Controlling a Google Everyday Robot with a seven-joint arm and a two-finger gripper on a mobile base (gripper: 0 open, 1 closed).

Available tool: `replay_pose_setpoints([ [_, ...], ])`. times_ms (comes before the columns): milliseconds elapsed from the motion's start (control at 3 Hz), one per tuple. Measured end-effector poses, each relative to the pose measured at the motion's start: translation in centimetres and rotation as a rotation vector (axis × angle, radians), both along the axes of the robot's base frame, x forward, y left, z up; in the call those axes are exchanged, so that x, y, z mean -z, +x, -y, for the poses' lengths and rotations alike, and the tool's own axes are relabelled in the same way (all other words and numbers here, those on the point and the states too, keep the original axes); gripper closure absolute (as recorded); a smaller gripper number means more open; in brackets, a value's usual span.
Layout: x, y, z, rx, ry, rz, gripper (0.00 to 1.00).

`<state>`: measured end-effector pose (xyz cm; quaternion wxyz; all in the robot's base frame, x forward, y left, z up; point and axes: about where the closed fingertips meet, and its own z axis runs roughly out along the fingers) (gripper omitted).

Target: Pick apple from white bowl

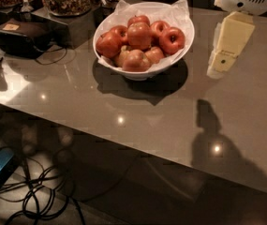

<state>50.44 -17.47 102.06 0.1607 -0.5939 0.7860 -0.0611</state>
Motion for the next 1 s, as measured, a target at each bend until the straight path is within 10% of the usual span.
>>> replay_pose_setpoints([
  [333, -2.4, 5.3, -7.7, -0.064, 0.049, 0.082, 0.0],
  [1000, -1.9, 7.9, -8.8, 0.002, 0.108, 0.061, 0.0],
])
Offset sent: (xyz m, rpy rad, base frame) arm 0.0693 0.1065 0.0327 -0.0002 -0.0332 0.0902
